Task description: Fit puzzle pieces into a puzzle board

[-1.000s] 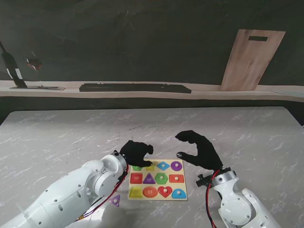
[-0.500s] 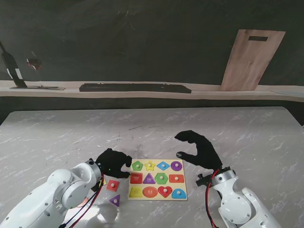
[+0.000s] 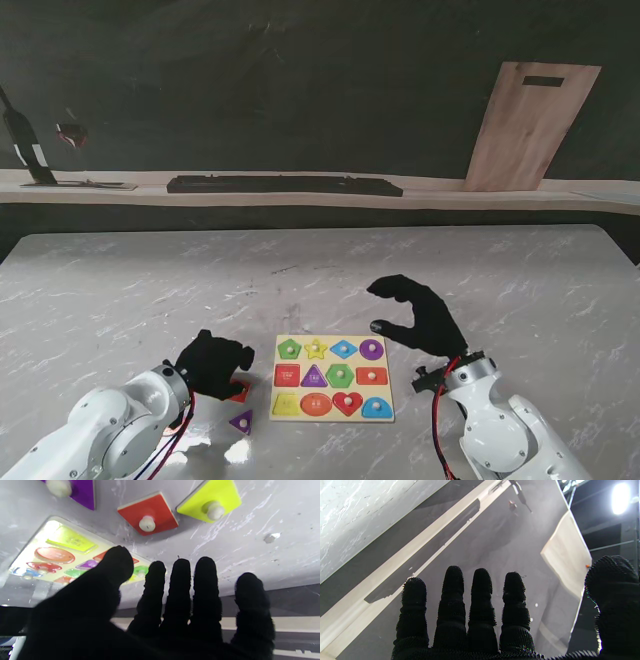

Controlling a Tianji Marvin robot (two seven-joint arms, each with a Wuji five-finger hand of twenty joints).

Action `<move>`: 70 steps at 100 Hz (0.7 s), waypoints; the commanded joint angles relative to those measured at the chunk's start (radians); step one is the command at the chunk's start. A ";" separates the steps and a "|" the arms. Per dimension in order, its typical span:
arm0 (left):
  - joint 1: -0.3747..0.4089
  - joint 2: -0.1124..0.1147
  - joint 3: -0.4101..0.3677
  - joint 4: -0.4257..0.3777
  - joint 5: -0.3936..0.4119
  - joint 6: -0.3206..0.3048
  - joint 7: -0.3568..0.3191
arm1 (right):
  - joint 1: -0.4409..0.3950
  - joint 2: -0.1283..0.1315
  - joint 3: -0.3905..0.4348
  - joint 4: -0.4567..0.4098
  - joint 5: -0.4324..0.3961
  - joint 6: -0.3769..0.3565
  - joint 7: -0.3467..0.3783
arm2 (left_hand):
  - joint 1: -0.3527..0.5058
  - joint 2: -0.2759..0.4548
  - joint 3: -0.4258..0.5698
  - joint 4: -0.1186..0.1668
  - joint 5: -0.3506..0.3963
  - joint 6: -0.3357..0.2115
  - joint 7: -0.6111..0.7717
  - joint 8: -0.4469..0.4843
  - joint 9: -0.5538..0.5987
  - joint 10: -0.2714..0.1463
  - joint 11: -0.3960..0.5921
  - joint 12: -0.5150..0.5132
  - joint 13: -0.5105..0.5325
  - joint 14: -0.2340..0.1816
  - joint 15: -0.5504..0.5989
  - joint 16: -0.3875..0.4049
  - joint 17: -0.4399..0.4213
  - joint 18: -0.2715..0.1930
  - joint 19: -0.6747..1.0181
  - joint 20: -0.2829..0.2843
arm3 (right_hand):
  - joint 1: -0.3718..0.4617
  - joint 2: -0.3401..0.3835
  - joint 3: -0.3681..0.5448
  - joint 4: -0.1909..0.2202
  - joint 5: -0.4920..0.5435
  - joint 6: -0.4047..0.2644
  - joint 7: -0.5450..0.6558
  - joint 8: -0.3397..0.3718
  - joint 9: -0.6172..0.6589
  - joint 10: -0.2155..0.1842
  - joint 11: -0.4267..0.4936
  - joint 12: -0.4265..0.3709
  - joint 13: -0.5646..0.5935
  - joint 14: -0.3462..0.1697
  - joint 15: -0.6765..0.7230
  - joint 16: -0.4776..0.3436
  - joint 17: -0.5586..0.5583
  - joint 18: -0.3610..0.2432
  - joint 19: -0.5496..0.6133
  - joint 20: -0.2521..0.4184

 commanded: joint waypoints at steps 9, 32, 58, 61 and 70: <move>0.013 0.003 0.011 0.013 0.008 0.004 0.018 | -0.007 -0.004 -0.002 -0.005 -0.006 0.001 -0.007 | 0.021 -0.052 0.039 -0.023 -0.004 -0.026 0.060 0.012 0.023 -0.020 0.040 0.019 0.032 -0.044 0.035 0.011 0.013 -0.226 0.027 -0.009 | -0.021 0.016 -0.016 0.003 0.008 -0.030 0.000 0.011 0.018 -0.006 0.000 0.009 0.026 0.005 0.015 0.009 -0.007 0.011 0.011 0.019; 0.029 0.006 -0.002 0.010 0.017 0.007 -0.009 | -0.007 -0.004 -0.002 -0.005 -0.007 0.002 -0.007 | 0.026 -0.081 0.055 -0.040 -0.008 -0.040 0.108 0.009 0.028 -0.027 0.037 0.014 0.029 -0.042 0.028 0.003 0.009 -0.227 0.024 -0.016 | -0.020 0.016 -0.016 0.003 0.007 -0.030 0.000 0.011 0.018 -0.005 0.000 0.009 0.028 0.005 0.015 0.010 -0.006 0.012 0.011 0.019; 0.029 0.005 0.008 0.030 0.025 0.016 0.021 | -0.007 -0.003 -0.002 -0.005 -0.008 0.002 -0.005 | 0.055 -0.105 0.055 -0.071 -0.005 -0.051 0.152 -0.001 0.053 -0.030 0.047 0.042 0.048 -0.046 0.029 -0.011 0.027 -0.227 0.032 -0.023 | -0.020 0.016 -0.017 0.003 0.007 -0.029 0.000 0.011 0.018 -0.005 0.000 0.009 0.027 0.006 0.015 0.010 -0.007 0.012 0.011 0.019; 0.028 0.005 0.010 0.032 0.025 0.017 0.024 | -0.007 -0.003 -0.002 -0.005 -0.008 0.002 -0.005 | 0.056 -0.107 0.054 -0.073 -0.005 -0.054 0.157 -0.001 0.056 -0.031 0.048 0.046 0.050 -0.047 0.031 -0.011 0.029 -0.226 0.034 -0.024 | -0.021 0.016 -0.016 0.003 0.007 -0.029 0.000 0.011 0.018 -0.005 0.000 0.009 0.028 0.006 0.016 0.010 -0.006 0.011 0.011 0.019; 0.025 0.005 0.016 0.038 0.023 0.020 0.026 | -0.007 -0.003 -0.002 -0.005 -0.009 0.002 -0.006 | 0.071 -0.111 0.044 -0.086 -0.005 -0.058 0.175 -0.006 0.064 -0.031 0.044 0.064 0.052 -0.046 0.035 -0.014 0.031 -0.227 0.036 -0.027 | -0.020 0.015 -0.016 0.003 0.007 -0.030 0.000 0.011 0.018 -0.006 0.000 0.009 0.027 0.006 0.015 0.010 -0.007 0.011 0.011 0.019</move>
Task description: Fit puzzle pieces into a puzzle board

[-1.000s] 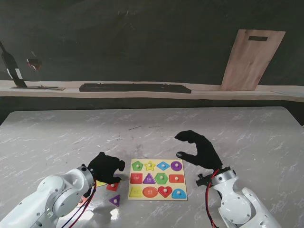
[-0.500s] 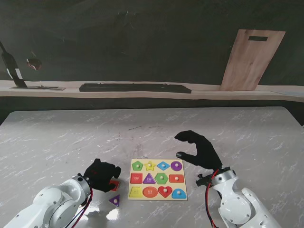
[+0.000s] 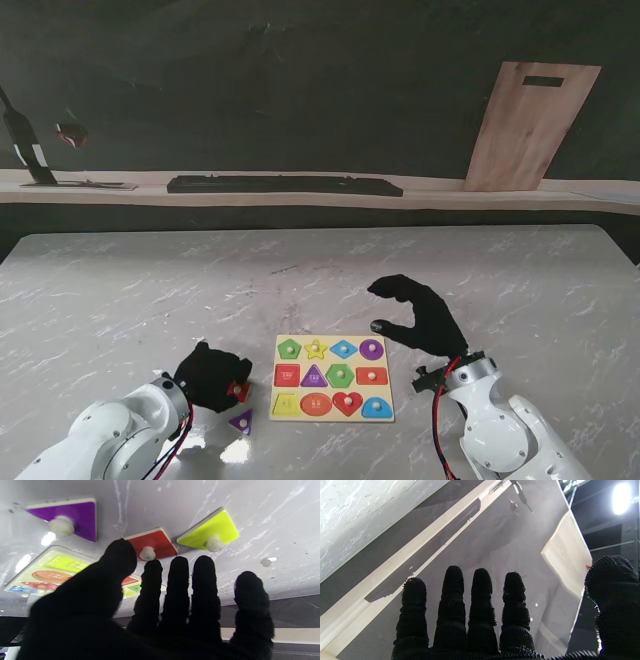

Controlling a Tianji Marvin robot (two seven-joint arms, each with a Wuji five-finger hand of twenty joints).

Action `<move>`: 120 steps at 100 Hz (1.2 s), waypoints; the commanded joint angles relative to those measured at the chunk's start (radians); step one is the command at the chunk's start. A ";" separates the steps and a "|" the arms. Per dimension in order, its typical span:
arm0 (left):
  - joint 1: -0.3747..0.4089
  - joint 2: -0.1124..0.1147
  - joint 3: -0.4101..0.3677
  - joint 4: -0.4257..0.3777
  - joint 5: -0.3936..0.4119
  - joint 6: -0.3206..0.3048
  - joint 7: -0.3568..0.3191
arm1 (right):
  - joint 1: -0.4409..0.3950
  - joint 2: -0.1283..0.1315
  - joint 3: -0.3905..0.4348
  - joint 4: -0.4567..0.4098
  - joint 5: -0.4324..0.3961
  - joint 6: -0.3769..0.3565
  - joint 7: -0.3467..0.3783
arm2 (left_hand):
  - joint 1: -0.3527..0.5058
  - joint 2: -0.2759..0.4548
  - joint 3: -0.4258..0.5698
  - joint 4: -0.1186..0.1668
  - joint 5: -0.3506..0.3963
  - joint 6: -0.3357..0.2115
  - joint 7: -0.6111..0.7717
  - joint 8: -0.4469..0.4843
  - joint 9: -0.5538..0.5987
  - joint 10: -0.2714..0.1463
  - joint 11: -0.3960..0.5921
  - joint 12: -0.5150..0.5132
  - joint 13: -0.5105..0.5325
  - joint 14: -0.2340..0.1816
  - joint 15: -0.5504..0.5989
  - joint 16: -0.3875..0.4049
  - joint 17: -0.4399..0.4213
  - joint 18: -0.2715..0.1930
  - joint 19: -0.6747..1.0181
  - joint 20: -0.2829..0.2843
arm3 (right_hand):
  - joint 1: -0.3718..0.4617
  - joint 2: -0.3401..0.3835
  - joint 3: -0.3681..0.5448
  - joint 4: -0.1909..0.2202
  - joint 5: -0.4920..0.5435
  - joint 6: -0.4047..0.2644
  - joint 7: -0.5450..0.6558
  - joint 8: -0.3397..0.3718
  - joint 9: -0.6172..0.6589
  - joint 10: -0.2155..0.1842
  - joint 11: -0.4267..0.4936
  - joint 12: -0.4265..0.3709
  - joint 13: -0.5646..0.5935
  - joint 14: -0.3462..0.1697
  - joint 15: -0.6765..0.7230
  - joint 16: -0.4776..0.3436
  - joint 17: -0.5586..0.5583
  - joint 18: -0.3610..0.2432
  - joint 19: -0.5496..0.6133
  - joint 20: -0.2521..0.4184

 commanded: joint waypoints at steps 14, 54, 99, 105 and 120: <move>-0.005 0.005 0.012 0.011 -0.010 0.010 -0.006 | -0.007 -0.003 -0.004 -0.004 -0.005 0.002 -0.003 | 0.078 -0.040 -0.016 -0.069 -0.003 -0.044 0.089 -0.024 0.048 -0.016 0.000 0.068 0.035 -0.036 0.031 -0.022 0.009 -0.228 0.040 -0.020 | -0.020 0.016 -0.016 0.003 0.006 -0.030 0.000 0.011 0.018 -0.005 0.000 0.009 0.027 0.006 0.007 0.009 -0.006 0.011 0.011 0.019; -0.015 0.002 0.033 0.023 -0.027 0.037 0.001 | -0.006 -0.004 -0.003 -0.004 -0.007 0.003 -0.005 | 0.171 0.017 -0.082 -0.066 0.071 -0.073 0.179 -0.057 0.188 -0.010 -0.063 0.090 0.085 -0.023 0.042 -0.044 0.044 -0.212 0.065 -0.017 | -0.021 0.016 -0.017 0.003 0.008 -0.028 0.001 0.011 0.018 -0.006 0.001 0.009 0.026 0.006 0.007 0.009 -0.007 0.010 0.011 0.019; -0.034 -0.001 0.049 0.029 -0.030 0.043 0.037 | -0.013 -0.005 0.004 -0.009 -0.015 0.000 -0.016 | 0.149 -0.055 0.061 -0.031 0.129 -0.032 0.187 -0.071 0.283 0.029 -0.062 0.088 0.171 -0.044 0.073 -0.052 0.119 -0.194 0.117 -0.006 | -0.022 0.017 -0.017 0.003 0.008 -0.030 -0.001 0.011 0.018 -0.006 0.000 0.009 0.027 0.005 0.007 0.009 -0.007 0.010 0.011 0.019; -0.041 -0.003 0.054 0.029 -0.036 0.043 0.044 | -0.013 -0.005 0.004 -0.009 -0.015 0.000 -0.016 | 0.145 -0.056 0.065 -0.029 0.129 -0.032 0.189 -0.070 0.283 0.030 -0.060 0.090 0.172 -0.044 0.074 -0.050 0.121 -0.195 0.118 -0.007 | -0.022 0.018 -0.016 0.003 0.008 -0.031 -0.001 0.011 0.017 -0.006 0.000 0.009 0.026 0.005 0.007 0.009 -0.006 0.010 0.011 0.019; -0.065 -0.008 0.075 0.034 -0.060 0.046 0.064 | -0.013 -0.005 0.004 -0.008 -0.014 0.000 -0.015 | 0.141 -0.060 0.075 -0.027 0.129 -0.025 0.193 -0.069 0.284 0.036 -0.050 0.097 0.177 -0.044 0.082 -0.044 0.128 -0.194 0.125 -0.006 | -0.021 0.017 -0.016 0.003 0.006 -0.034 -0.001 0.011 0.019 -0.005 0.000 0.009 0.026 0.005 0.007 0.009 -0.008 0.010 0.010 0.019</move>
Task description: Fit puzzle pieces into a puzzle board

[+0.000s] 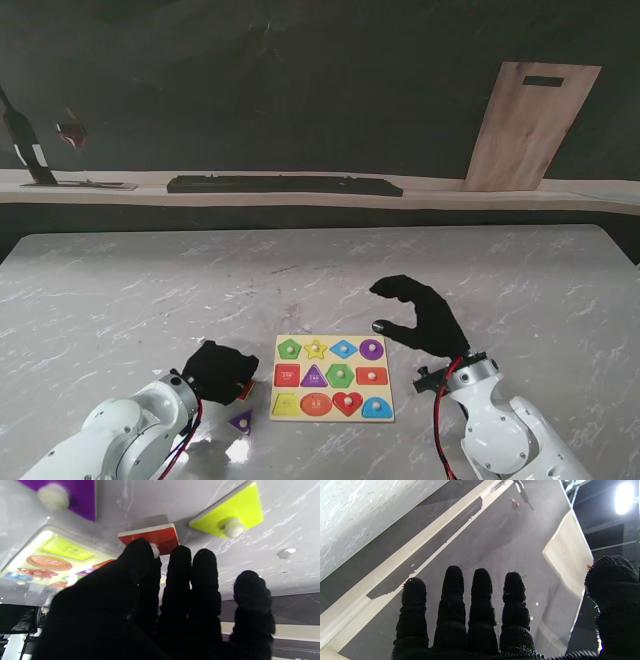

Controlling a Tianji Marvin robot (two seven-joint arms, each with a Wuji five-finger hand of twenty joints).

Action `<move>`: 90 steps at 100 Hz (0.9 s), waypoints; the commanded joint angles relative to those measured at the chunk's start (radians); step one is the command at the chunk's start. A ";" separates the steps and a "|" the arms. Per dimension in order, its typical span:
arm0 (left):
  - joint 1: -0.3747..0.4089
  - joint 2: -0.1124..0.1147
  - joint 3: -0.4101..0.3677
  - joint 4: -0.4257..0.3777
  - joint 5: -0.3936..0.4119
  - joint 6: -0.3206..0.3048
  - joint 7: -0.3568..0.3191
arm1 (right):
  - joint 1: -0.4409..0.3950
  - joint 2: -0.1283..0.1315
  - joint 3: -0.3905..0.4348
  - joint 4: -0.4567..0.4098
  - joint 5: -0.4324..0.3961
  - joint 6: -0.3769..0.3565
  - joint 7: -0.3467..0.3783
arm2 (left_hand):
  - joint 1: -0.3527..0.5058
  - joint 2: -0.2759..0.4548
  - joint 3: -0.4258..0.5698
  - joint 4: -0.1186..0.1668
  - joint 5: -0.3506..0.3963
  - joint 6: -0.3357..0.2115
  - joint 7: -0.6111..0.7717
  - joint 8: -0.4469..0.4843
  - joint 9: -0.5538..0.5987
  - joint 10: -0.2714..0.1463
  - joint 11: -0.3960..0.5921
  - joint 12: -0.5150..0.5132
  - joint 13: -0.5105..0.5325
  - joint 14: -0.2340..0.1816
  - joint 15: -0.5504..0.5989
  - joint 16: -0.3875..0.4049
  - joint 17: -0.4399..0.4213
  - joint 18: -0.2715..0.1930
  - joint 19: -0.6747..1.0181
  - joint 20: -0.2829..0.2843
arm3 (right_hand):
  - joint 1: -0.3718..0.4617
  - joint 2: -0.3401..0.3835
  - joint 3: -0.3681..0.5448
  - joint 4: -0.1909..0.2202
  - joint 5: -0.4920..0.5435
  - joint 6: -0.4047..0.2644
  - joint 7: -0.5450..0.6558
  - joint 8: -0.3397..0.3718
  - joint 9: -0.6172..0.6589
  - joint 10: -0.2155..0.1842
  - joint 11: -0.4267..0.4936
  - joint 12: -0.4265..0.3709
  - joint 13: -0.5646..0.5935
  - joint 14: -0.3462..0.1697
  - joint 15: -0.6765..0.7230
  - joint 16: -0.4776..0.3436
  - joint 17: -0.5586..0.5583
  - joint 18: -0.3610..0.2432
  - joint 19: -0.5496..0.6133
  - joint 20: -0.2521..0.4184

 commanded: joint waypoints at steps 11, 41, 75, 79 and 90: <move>-0.040 -0.011 0.036 0.005 -0.034 0.014 0.019 | -0.006 -0.005 -0.001 -0.006 -0.001 -0.001 -0.001 | 0.003 -0.030 0.047 -0.005 0.018 0.018 0.056 -0.008 0.027 0.041 0.019 0.015 0.027 -0.032 0.040 0.006 0.010 -0.189 0.052 0.008 | -0.021 0.017 -0.016 0.003 0.005 -0.034 -0.001 0.011 0.018 -0.005 -0.001 0.009 0.026 0.005 0.005 0.009 -0.007 0.008 0.011 0.019; -0.132 -0.023 0.141 0.037 -0.106 0.062 0.032 | -0.005 -0.004 -0.002 -0.005 0.005 -0.001 0.003 | 0.009 -0.035 0.045 -0.005 0.024 0.037 0.051 -0.013 0.030 0.054 0.032 0.015 0.032 -0.022 0.051 0.007 0.018 -0.173 0.059 0.010 | -0.022 0.017 -0.016 0.003 0.005 -0.034 -0.001 0.011 0.018 -0.005 -0.001 0.009 0.025 0.005 0.005 0.009 -0.007 0.008 0.011 0.019; -0.186 -0.028 0.228 0.056 -0.160 0.130 0.000 | -0.003 -0.005 -0.001 -0.004 0.009 0.000 0.002 | 0.011 -0.040 0.043 -0.004 0.032 0.051 0.046 -0.017 0.030 0.063 0.039 0.018 0.034 -0.012 0.058 0.008 0.022 -0.159 0.060 0.011 | -0.021 0.017 -0.016 0.003 0.006 -0.034 -0.001 0.011 0.019 -0.005 -0.001 0.009 0.025 0.005 0.005 0.009 -0.007 0.008 0.010 0.019; -0.192 -0.028 0.236 0.061 -0.163 0.131 -0.001 | -0.003 -0.005 -0.002 -0.003 0.010 0.001 0.003 | 0.014 -0.041 0.043 -0.004 0.032 0.051 0.046 -0.017 0.030 0.062 0.039 0.018 0.034 -0.011 0.057 0.007 0.023 -0.159 0.060 0.011 | -0.022 0.017 -0.016 0.003 0.009 -0.031 0.000 0.011 0.018 -0.005 -0.001 0.009 0.026 0.005 0.005 0.009 -0.007 0.007 0.011 0.019; -0.211 -0.031 0.260 0.077 -0.183 0.144 0.000 | -0.002 -0.005 -0.003 -0.003 0.012 0.002 0.005 | 0.017 -0.041 0.040 -0.005 0.032 0.051 0.045 -0.018 0.031 0.064 0.038 0.017 0.034 -0.008 0.057 0.007 0.024 -0.157 0.061 0.012 | -0.022 0.017 -0.016 0.003 0.004 -0.033 -0.002 0.011 0.018 -0.006 -0.001 0.009 0.026 0.005 0.005 0.009 -0.007 0.007 0.011 0.019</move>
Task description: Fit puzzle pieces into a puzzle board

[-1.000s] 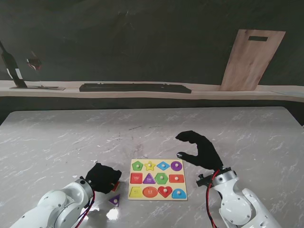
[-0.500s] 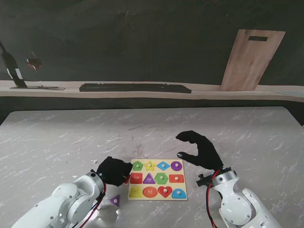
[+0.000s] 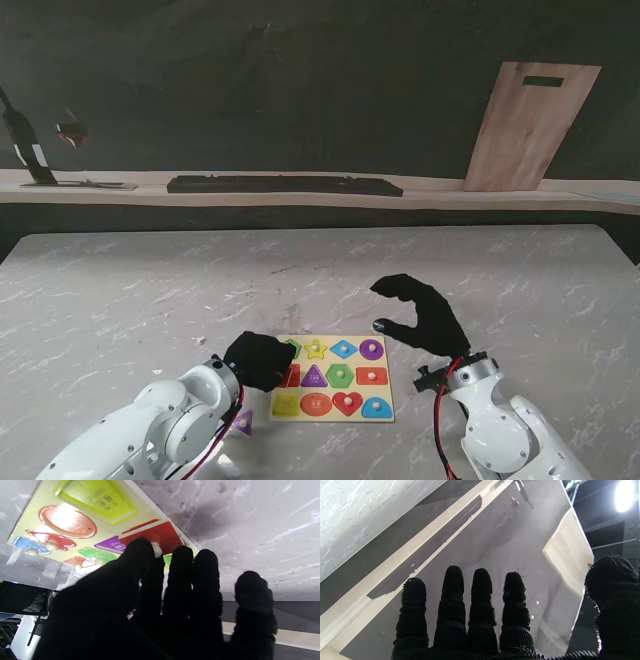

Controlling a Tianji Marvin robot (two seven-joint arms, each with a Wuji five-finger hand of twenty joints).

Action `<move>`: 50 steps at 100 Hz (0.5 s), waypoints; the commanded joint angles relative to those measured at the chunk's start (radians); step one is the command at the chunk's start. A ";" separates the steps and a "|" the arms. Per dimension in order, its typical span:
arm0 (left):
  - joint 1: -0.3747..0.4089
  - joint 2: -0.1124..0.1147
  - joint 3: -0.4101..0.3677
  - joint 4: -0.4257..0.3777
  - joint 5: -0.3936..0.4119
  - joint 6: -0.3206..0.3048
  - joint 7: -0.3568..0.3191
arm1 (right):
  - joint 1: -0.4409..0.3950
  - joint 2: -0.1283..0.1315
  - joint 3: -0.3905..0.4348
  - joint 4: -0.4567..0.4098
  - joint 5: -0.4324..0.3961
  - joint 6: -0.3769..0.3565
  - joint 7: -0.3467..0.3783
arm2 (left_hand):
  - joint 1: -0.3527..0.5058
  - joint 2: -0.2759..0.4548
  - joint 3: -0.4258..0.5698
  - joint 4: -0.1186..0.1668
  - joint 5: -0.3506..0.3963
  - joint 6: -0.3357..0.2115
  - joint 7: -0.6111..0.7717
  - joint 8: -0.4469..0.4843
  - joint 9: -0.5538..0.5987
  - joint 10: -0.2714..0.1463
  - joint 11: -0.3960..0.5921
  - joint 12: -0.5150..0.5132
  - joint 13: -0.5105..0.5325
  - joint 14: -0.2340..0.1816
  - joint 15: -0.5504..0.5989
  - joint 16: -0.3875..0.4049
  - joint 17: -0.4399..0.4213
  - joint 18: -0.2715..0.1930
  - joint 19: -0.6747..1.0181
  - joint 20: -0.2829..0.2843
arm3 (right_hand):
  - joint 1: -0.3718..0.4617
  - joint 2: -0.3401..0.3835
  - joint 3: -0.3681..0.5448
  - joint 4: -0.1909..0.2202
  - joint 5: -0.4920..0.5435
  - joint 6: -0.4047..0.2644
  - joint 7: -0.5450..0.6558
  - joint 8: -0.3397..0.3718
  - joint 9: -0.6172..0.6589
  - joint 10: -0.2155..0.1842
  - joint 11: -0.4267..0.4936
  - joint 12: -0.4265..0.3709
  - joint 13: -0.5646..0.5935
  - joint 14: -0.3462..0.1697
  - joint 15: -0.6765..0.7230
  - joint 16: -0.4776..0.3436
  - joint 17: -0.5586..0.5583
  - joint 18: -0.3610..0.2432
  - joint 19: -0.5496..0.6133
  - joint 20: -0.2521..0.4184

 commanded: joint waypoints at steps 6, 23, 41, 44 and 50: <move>-0.017 -0.010 0.020 0.015 -0.034 0.021 -0.002 | -0.004 -0.005 -0.003 -0.004 -0.002 0.001 0.001 | 0.019 -0.031 0.037 -0.005 0.019 0.015 0.043 -0.018 0.031 0.057 0.024 0.015 0.032 -0.004 0.033 0.007 0.010 -0.154 0.046 0.012 | -0.023 0.016 -0.016 0.003 0.007 -0.029 -0.001 0.011 0.018 -0.006 0.000 0.009 0.025 0.005 0.005 0.009 -0.007 0.007 0.010 0.019; -0.047 -0.014 0.061 0.031 -0.063 0.052 -0.013 | -0.004 -0.006 -0.003 -0.003 -0.003 0.001 -0.002 | 0.023 -0.029 0.034 -0.005 0.023 0.023 0.037 -0.022 0.029 0.059 0.022 0.015 0.032 -0.001 0.033 0.005 0.011 -0.148 0.046 0.013 | -0.022 0.017 -0.016 0.003 0.004 -0.031 -0.003 0.011 0.017 -0.006 0.000 0.009 0.025 0.004 0.005 0.009 -0.007 0.006 0.010 0.019; -0.088 -0.019 0.106 0.064 -0.085 0.092 -0.017 | -0.004 -0.006 -0.001 -0.002 -0.002 0.001 -0.002 | 0.031 -0.026 0.027 -0.006 0.022 0.029 0.033 -0.022 0.026 0.065 0.018 0.017 0.026 0.006 0.029 0.003 0.005 -0.141 0.041 0.013 | -0.022 0.017 -0.016 0.003 0.003 -0.031 -0.001 0.011 0.018 -0.005 0.000 0.009 0.025 0.005 0.005 0.009 -0.008 0.006 0.010 0.019; -0.093 -0.019 0.112 0.069 -0.087 0.096 -0.019 | -0.005 -0.006 -0.001 -0.003 -0.003 0.001 -0.002 | 0.032 -0.025 0.025 -0.006 0.021 0.030 0.032 -0.022 0.025 0.065 0.017 0.018 0.026 0.007 0.029 0.002 0.006 -0.140 0.040 0.013 | -0.022 0.017 -0.016 0.003 0.003 -0.031 -0.001 0.011 0.018 -0.006 0.000 0.009 0.025 0.004 0.005 0.009 -0.008 0.006 0.010 0.019; -0.103 -0.023 0.123 0.082 -0.097 0.103 -0.012 | -0.005 -0.006 0.000 -0.003 -0.004 0.001 -0.004 | 0.034 -0.024 0.023 -0.006 0.022 0.032 0.031 -0.021 0.025 0.067 0.016 0.018 0.026 0.008 0.029 0.002 0.007 -0.141 0.041 0.014 | -0.023 0.017 -0.016 0.003 0.003 -0.031 -0.001 0.011 0.017 -0.005 0.000 0.009 0.025 0.006 0.005 0.009 -0.007 0.007 0.010 0.020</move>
